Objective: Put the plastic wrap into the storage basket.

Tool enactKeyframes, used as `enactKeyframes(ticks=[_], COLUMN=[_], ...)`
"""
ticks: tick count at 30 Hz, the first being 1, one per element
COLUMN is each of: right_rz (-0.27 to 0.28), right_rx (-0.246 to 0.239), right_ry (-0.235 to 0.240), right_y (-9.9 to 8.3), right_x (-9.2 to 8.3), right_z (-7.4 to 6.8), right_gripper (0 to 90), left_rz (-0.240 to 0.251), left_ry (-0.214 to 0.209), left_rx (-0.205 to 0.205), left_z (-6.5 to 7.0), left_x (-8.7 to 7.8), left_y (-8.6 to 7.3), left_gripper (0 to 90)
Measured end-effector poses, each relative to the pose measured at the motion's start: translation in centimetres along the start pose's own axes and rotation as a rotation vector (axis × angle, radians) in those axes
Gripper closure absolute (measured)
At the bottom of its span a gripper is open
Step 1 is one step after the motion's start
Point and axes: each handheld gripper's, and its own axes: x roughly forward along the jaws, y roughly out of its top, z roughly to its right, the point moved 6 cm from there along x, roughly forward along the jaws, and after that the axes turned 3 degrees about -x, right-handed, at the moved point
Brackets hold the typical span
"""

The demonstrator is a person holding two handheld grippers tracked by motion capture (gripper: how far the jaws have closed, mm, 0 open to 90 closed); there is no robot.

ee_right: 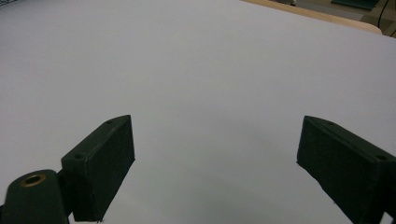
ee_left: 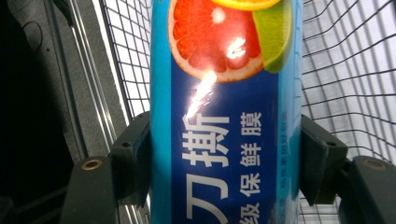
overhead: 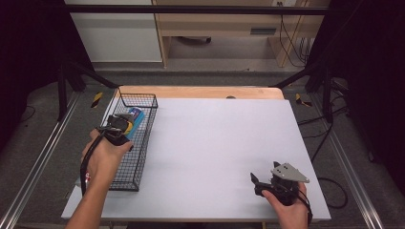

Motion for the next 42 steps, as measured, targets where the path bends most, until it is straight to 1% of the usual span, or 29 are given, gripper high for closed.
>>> enactKeyframes(ticks=[5,7,8,12,14,18,21,24,26,28,31,35,40,42], right_rz=[0.002,0.001,-0.002,-0.003,-0.004,-0.004,-0.005,-0.005,-0.007,-0.007,-0.008,-0.008,-0.011,-0.009], right_rx=[-0.002,-0.004,-0.005,-0.002,-0.006,-0.006,-0.004,-0.005,-0.005,-0.007,-0.007,-0.006,-0.012,-0.009], right_ry=[0.001,0.002,0.004,0.008,0.009,0.01,0.01,0.013,0.013,0.014,0.014,0.015,0.016,0.015], right_y=[0.1,0.0,0.0,0.0,0.0,0.0,0.0,0.0,-0.1,-0.1,-0.1,-0.1,-0.1,-0.1], right_x=[0.0,0.0,0.0,0.0,0.1,0.1,0.1,0.1,0.1,0.2,0.2,0.2,0.2,0.2], right_z=[0.0,-0.1,-0.1,-0.1,-0.1,-0.2,-0.2,-0.2,-0.2,-0.2,-0.3,-0.3,-0.3,-0.3], right_gripper=[11.3,11.3,11.3,11.3,11.3,11.3,11.3,11.3,11.3,11.3,11.3,11.3,11.3,11.3], left_rz=[-0.012,-0.015,-0.014,-0.039,-0.044,-0.069,-0.093,-0.096,-0.094,-0.094,-0.107,-0.113,-0.112,-0.111], left_ry=[-0.009,-0.004,-0.006,-0.009,-0.006,-0.026,-0.025,-0.02,-0.016,-0.02,-0.019,-0.027,-0.014,-0.016], left_rx=[-0.007,0.004,0.002,0.024,0.022,0.015,0.023,0.041,0.046,0.041,0.052,0.052,0.058,0.057], left_z=[0.1,0.1,0.3,0.3,0.3,0.2,0.3,0.5,0.7,0.8,0.6,0.7,0.9,0.8], left_x=[0.3,0.3,0.4,0.6,0.8,1.3,1.6,2.0,2.1,2.2,2.2,2.3,2.5,2.5], left_y=[-0.1,-0.1,0.0,0.0,0.1,0.1,0.2,0.3,0.3,0.2,0.2,0.1,0.1,0.1], left_gripper=[31.9,32.0,31.9,31.9,31.9,31.9,31.9,31.9,31.9,31.9,31.9,31.9,31.9,31.9])
